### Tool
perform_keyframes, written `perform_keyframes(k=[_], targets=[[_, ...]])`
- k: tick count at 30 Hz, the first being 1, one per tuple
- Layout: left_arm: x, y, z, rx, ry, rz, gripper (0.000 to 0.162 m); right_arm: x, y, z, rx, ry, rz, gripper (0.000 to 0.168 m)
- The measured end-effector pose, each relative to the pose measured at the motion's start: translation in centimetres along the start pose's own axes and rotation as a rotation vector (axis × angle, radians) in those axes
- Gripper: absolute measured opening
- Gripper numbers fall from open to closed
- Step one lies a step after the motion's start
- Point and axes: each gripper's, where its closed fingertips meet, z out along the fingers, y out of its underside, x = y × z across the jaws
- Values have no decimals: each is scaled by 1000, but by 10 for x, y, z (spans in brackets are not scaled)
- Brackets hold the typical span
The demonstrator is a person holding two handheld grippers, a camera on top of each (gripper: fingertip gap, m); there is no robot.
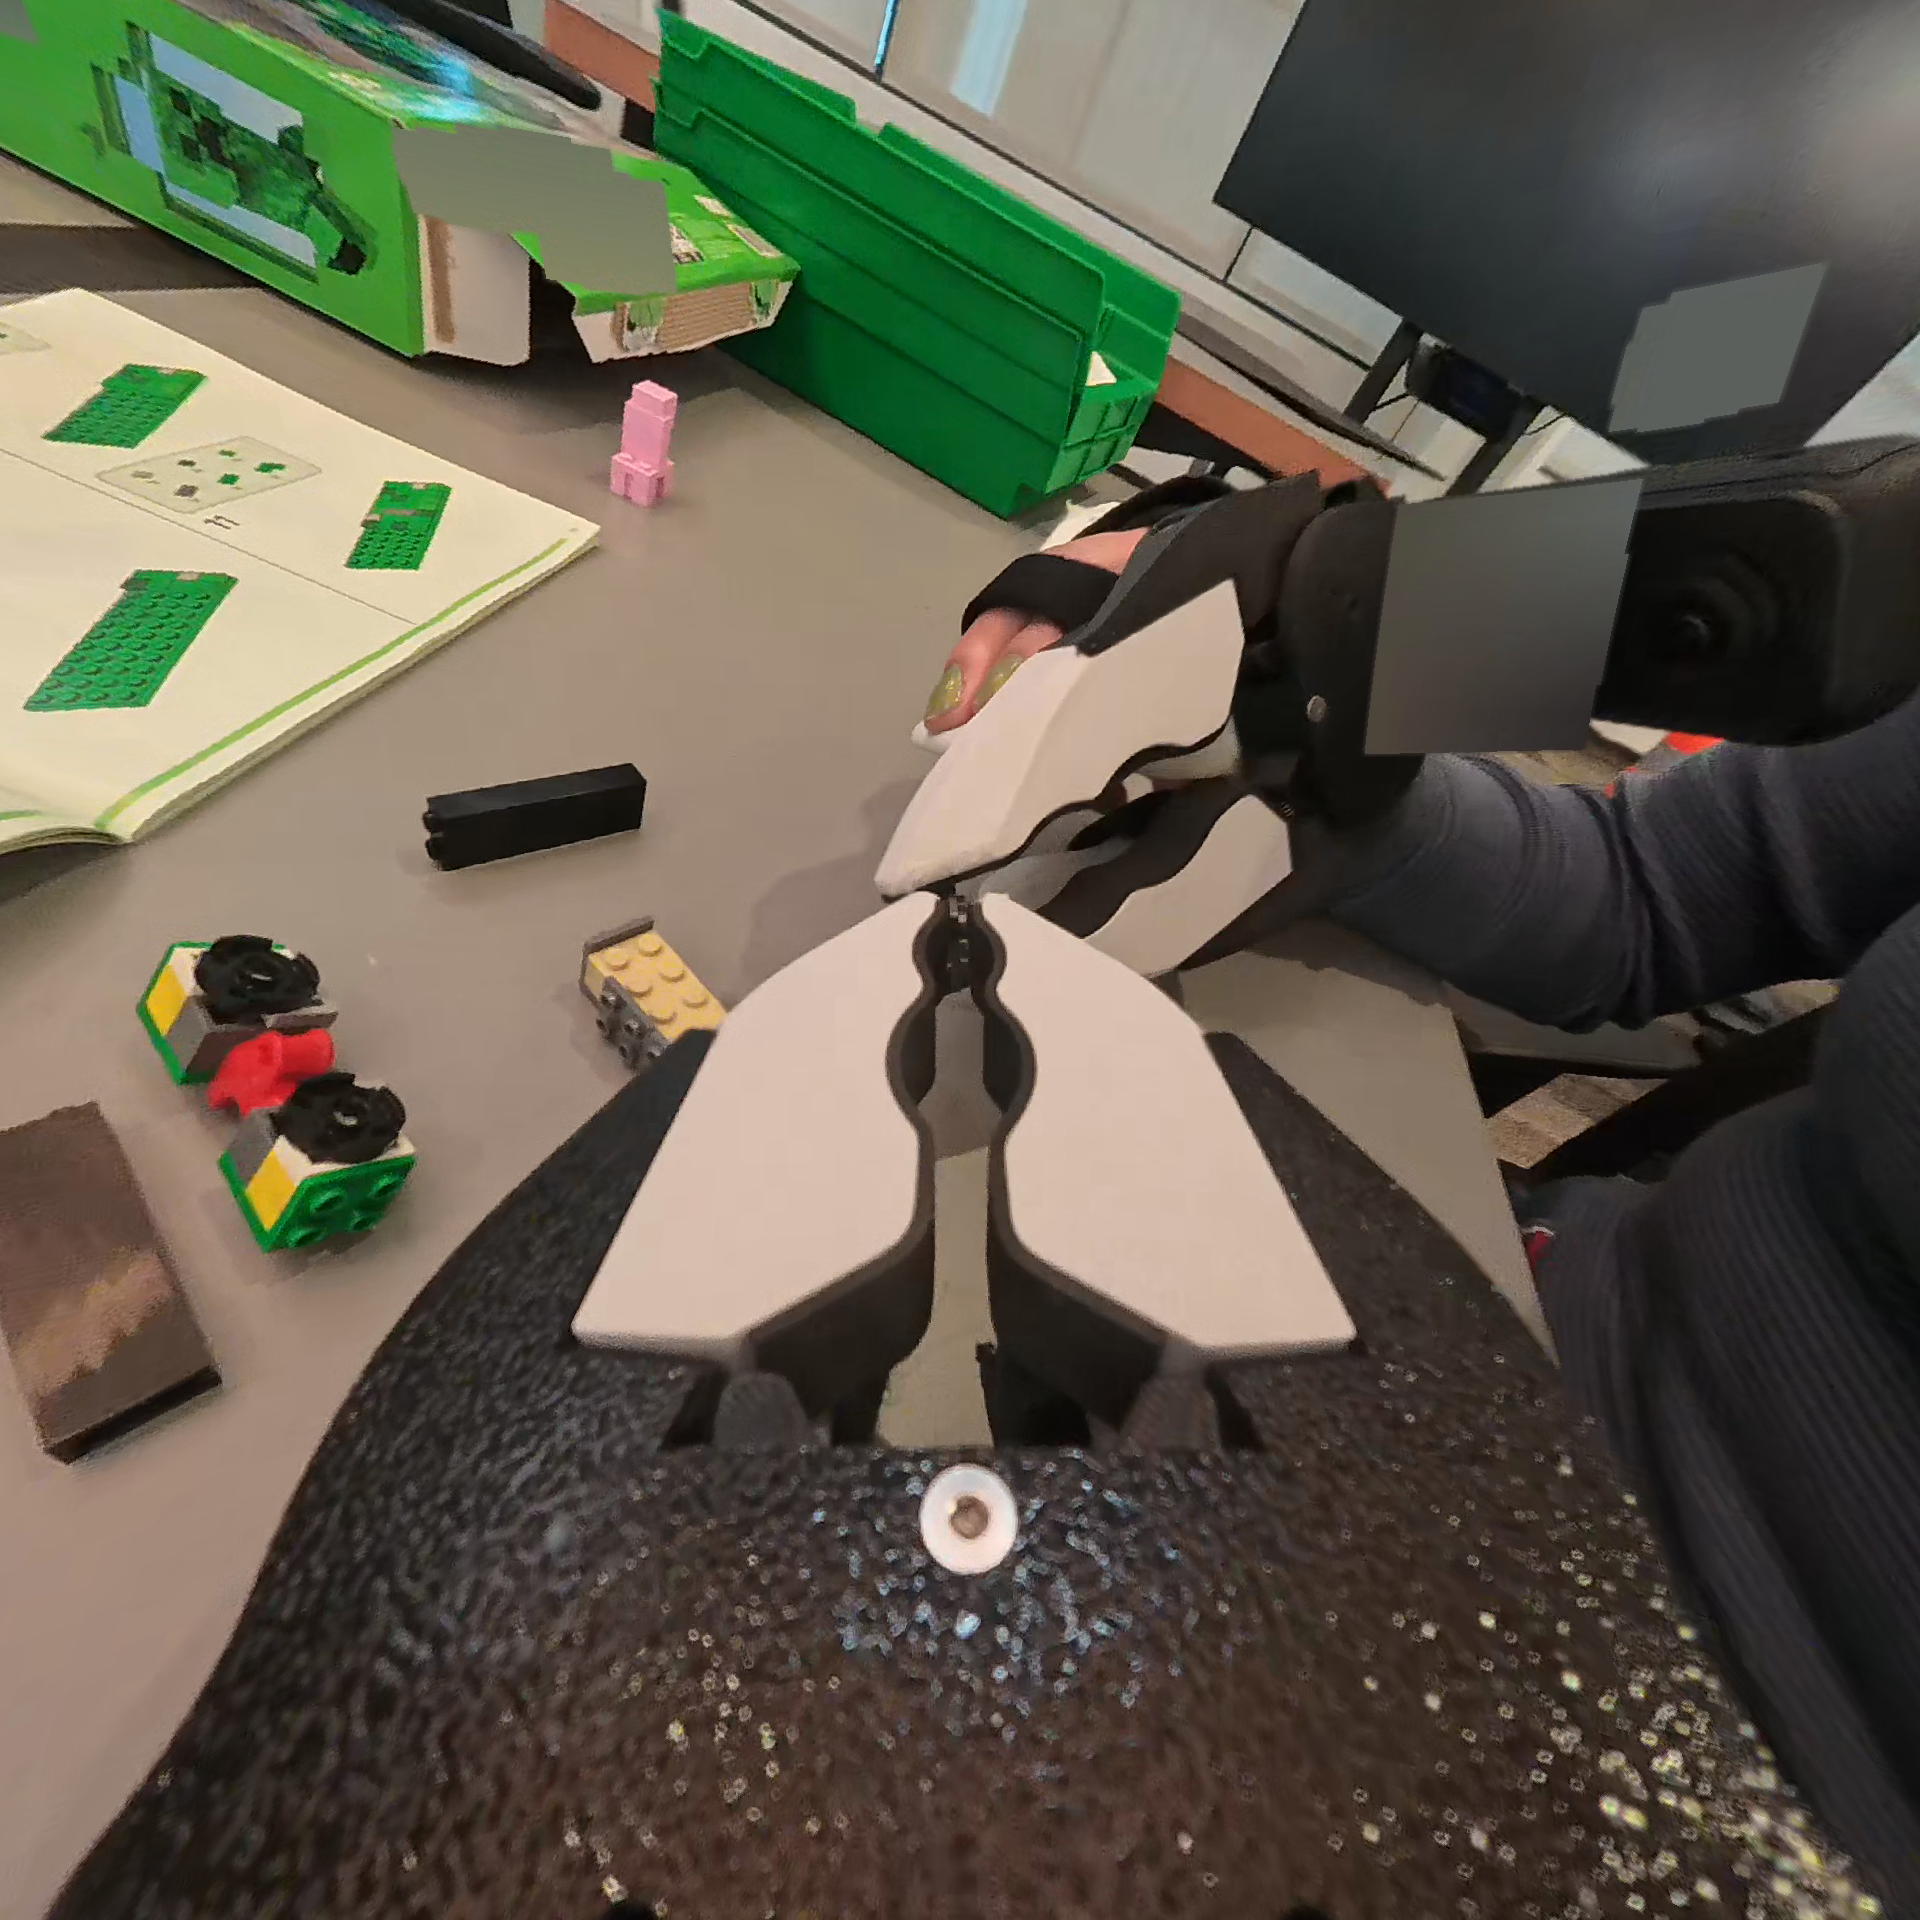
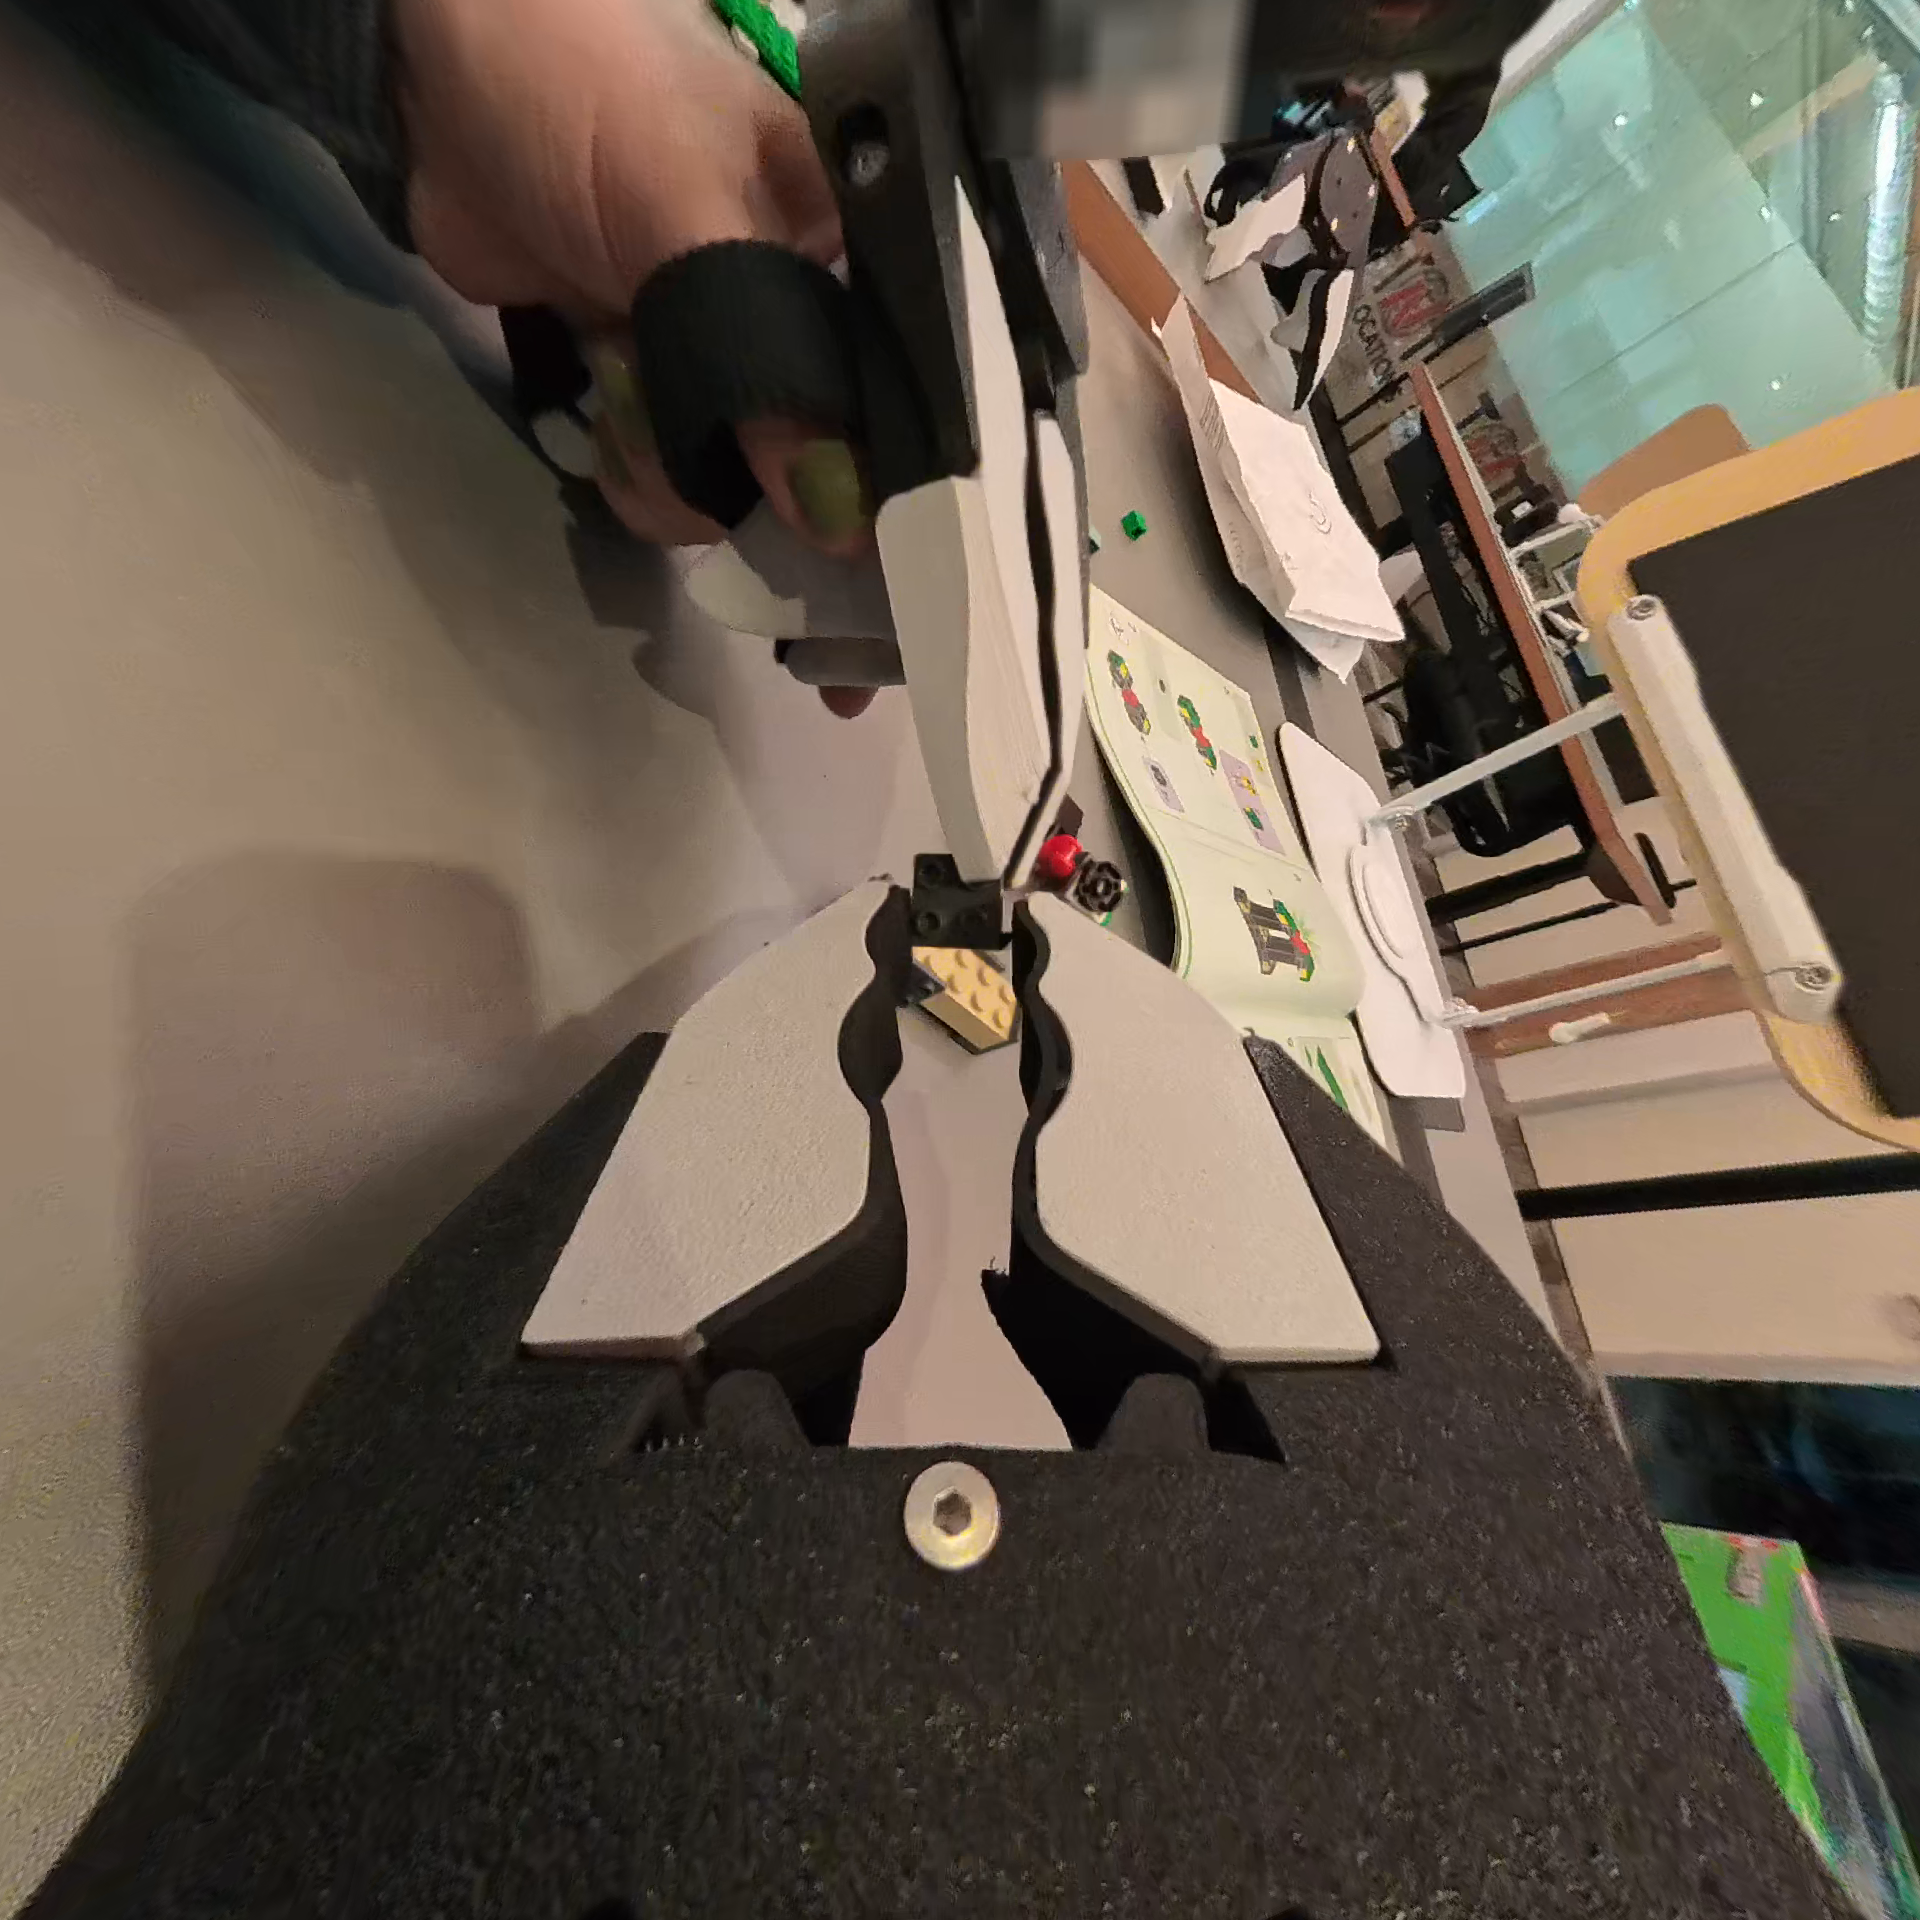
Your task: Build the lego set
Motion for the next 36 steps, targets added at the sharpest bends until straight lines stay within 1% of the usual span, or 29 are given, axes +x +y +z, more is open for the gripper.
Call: perform_keyframes(k=[1, 2, 3, 4, 5, 8, 12, 14, 16, 19, 22, 30, 33, 36], targets=[[0, -2, -1, 11, -9, 16, 4, 0, 2, 0, -10, -8, 13, 18], [-2, -5, -3, 26, -27, 30, 11, 2, 7, 0, -30, -6, 33, 18], [-6, -6, -5, 30, -62, 47, 23, 4, 13, 0, -50, -2, 56, 18], [-13, -6, -8, 18, -114, 73, 31, 6, 19, 0, -69, -4, 86, 18], [-20, -3, -11, -7, -173, 105, 34, 7, 26, 0, -87, -15, 125, 18], [-34, 10, -10, -134, -318, 194, 36, 8, 39, -1, -107, -51, 247, 18], [-42, 32, -1, -327, -445, 276, 35, 3, 46, 0, -107, -126, 390, 18], [-44, 37, 2, -376, -492, 325, 33, 0, 48, 0, -111, -159, 438, 18], [-44, 36, 4, -377, -515, 349, 30, -4, 51, 0, -123, -190, 469, 18], [-48, 32, 0, -354, -542, 346, 32, -6, 55, -3, -141, -220, 493, 18], [-50, 31, -3, -334, -535, 314, 32, -11, 59, -6, -167, -258, 517, 18], [-55, 34, -5, -341, -529, 269, 36, -12, 67, -15, -189, -292, 549, 18], [-54, 36, -3, -356, -524, 267, 36, -11, 68, -15, -184, -289, 555, 18], [-54, 38, 1, -378, -531, 280, 38, -8, 59, -13, -128, -276, 552, 18]])
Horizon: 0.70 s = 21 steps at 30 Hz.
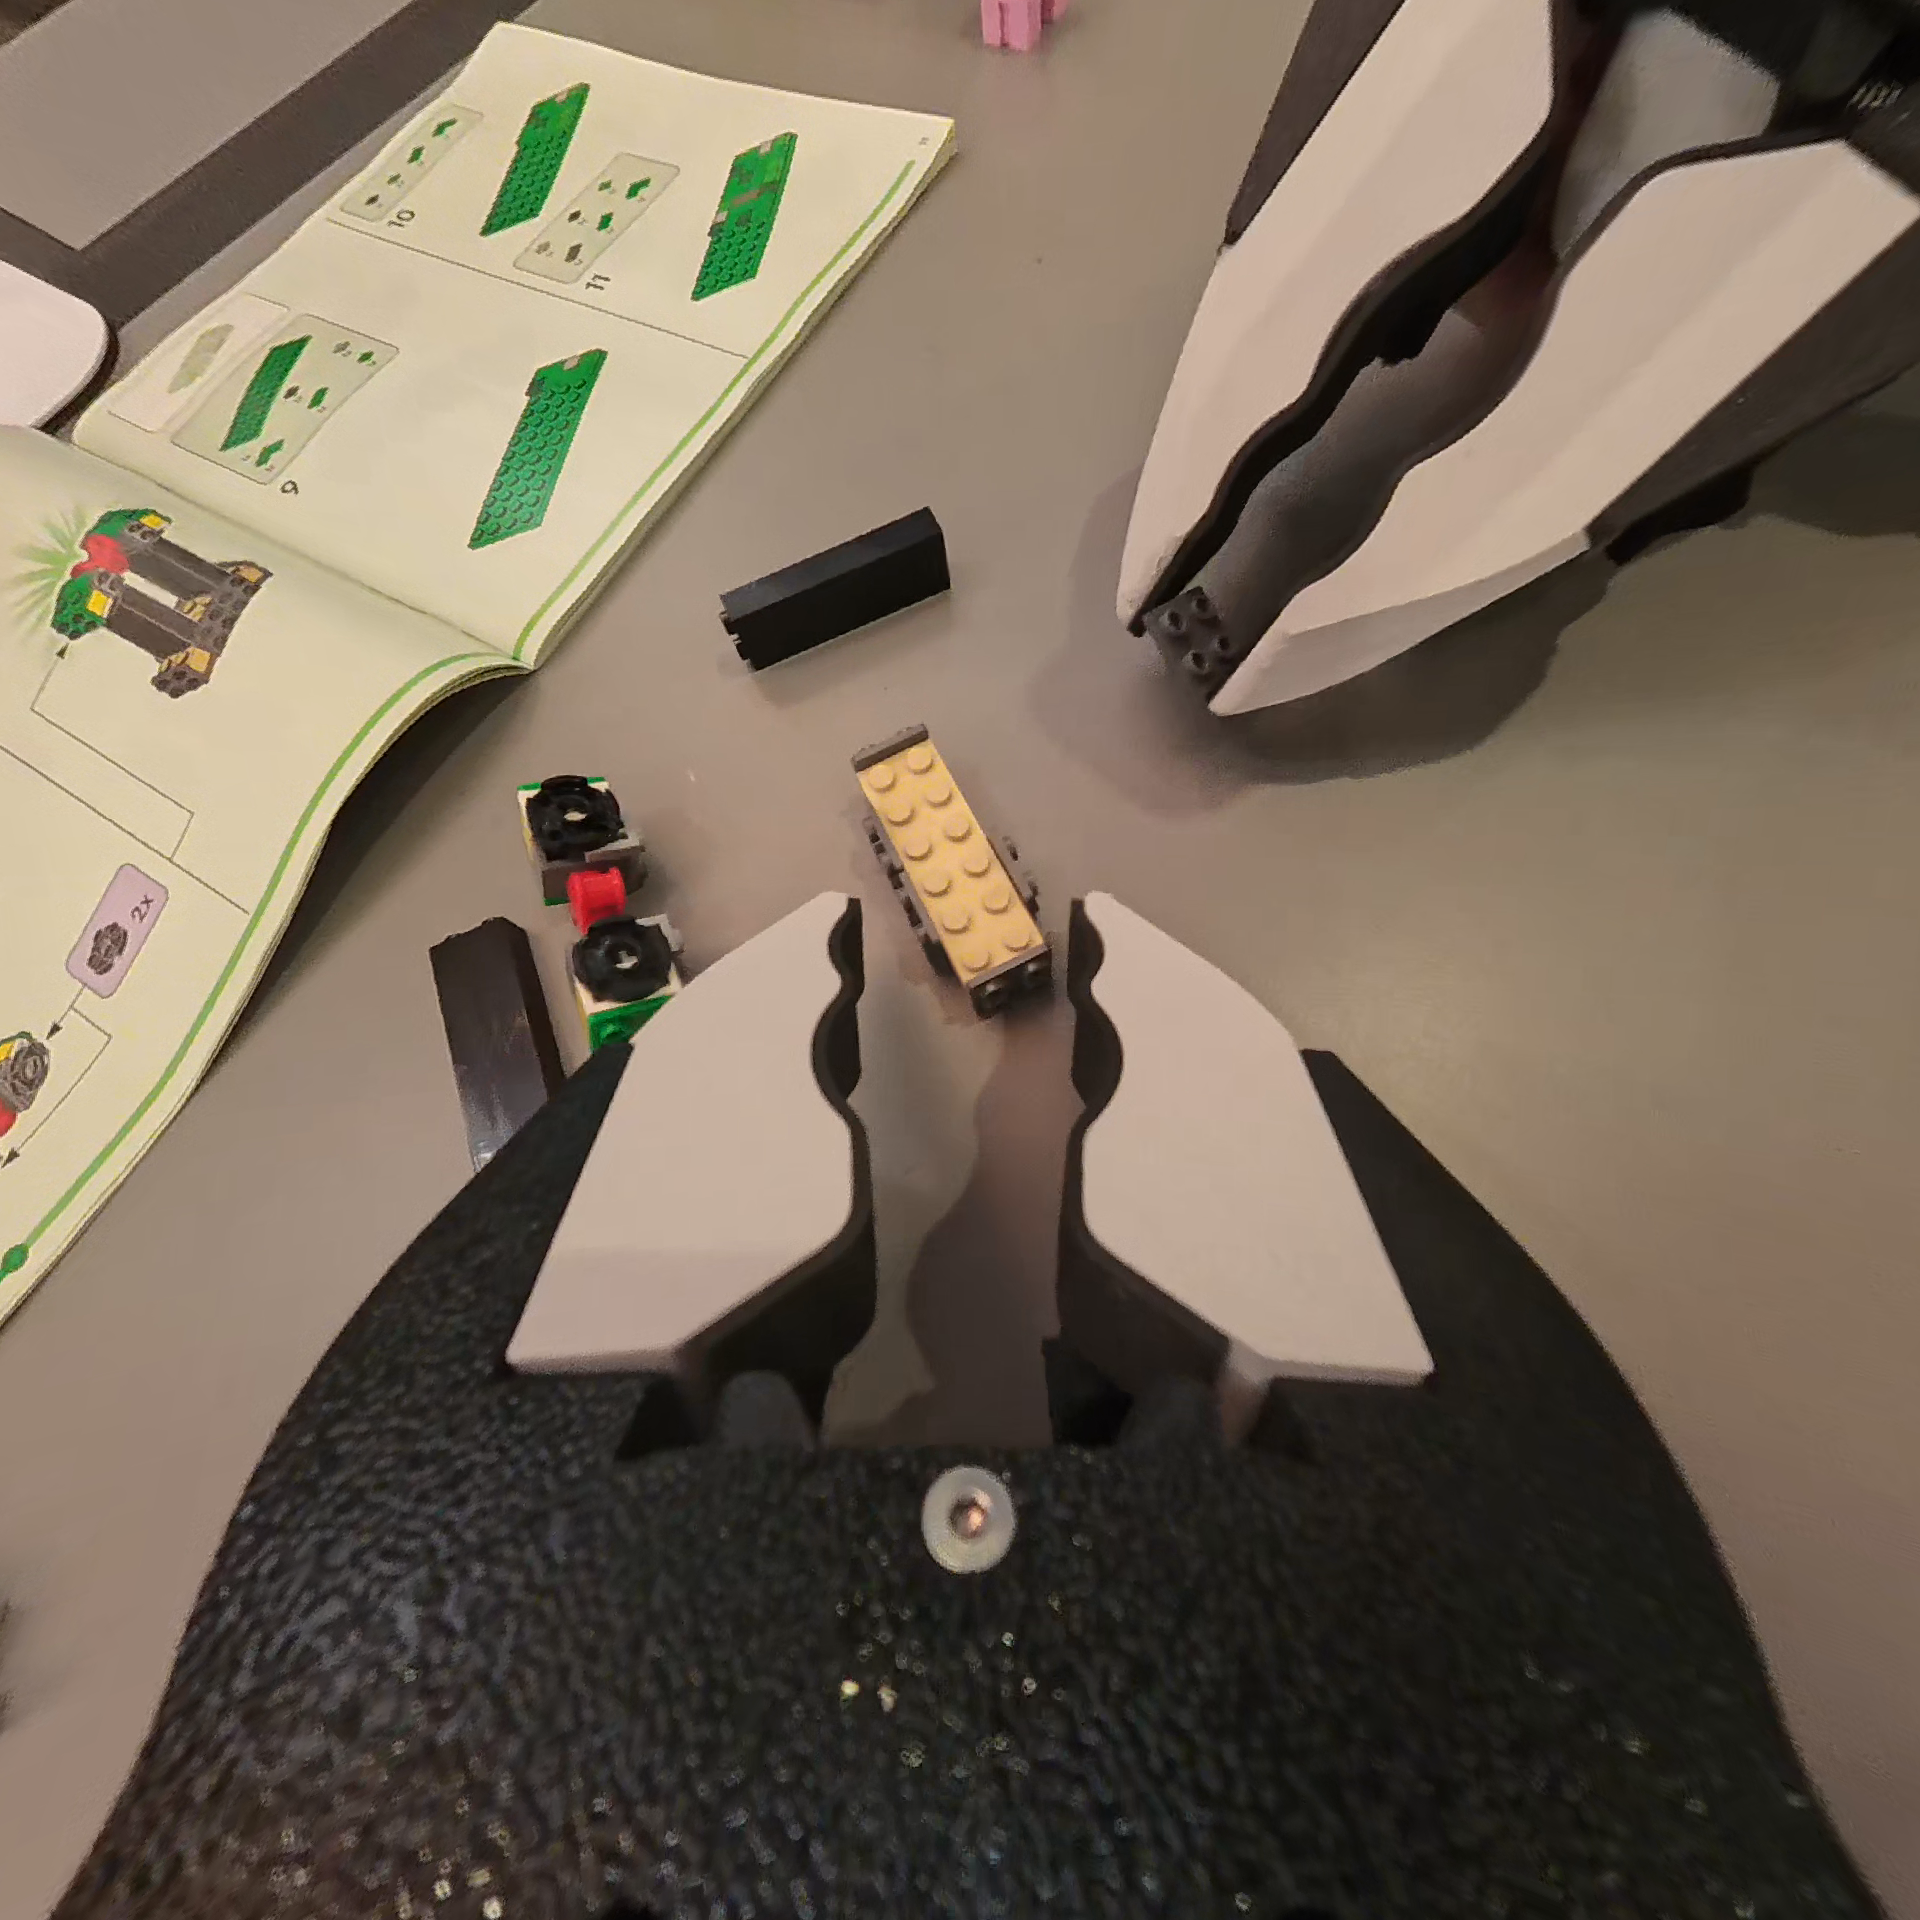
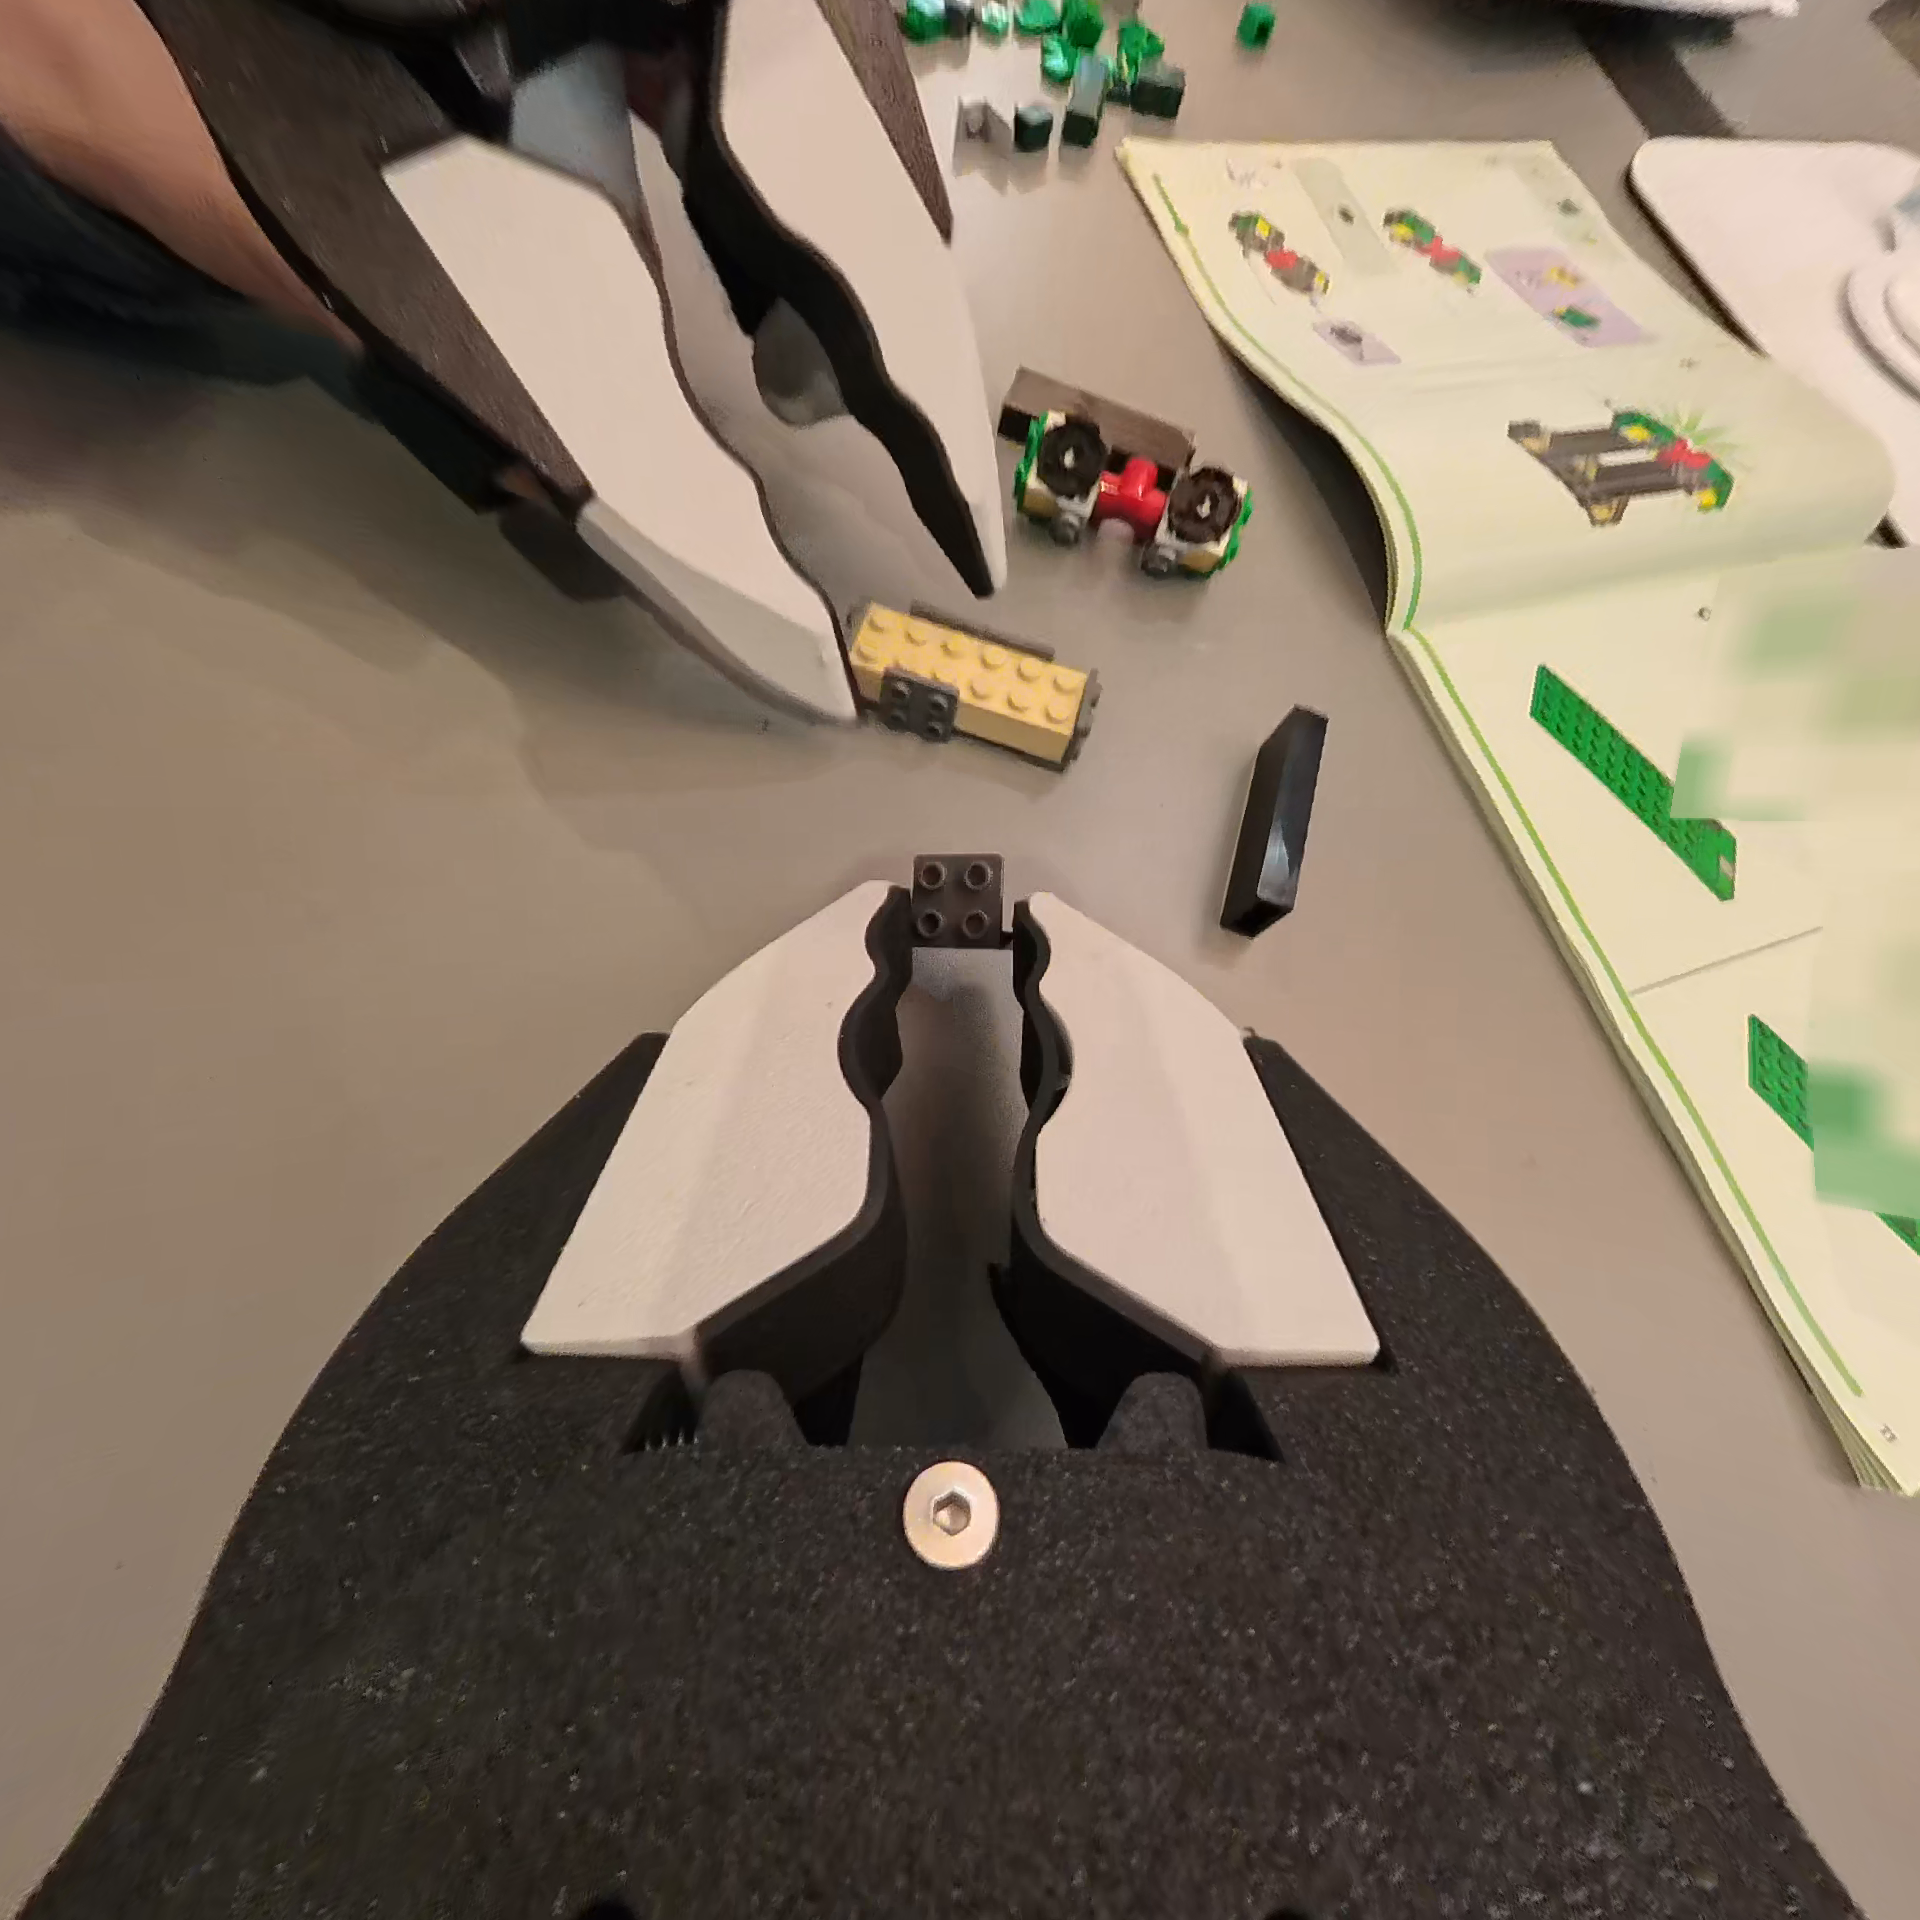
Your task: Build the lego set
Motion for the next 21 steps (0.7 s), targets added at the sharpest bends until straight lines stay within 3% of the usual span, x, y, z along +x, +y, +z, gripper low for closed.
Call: perform_keyframes(k=[5, 11, 13, 16, 21], targets=[[11, -23, -9, 128, 21, 58, 39, -8, -30, -6, 185, -32, -19, 18], [29, -49, -25, 307, -7, 280, 41, -20, -66, -25, 454, -238, 182, 18], [35, -57, -32, 375, -60, 390, 37, -26, -76, -29, 522, -335, 259, 18], [35, -69, -45, 469, -179, 492, 15, -30, -87, -35, 594, -433, 348, 18], [36, -76, -58, 563, -164, 462, 15, -29, -95, -42, 652, -484, 413, 18]])
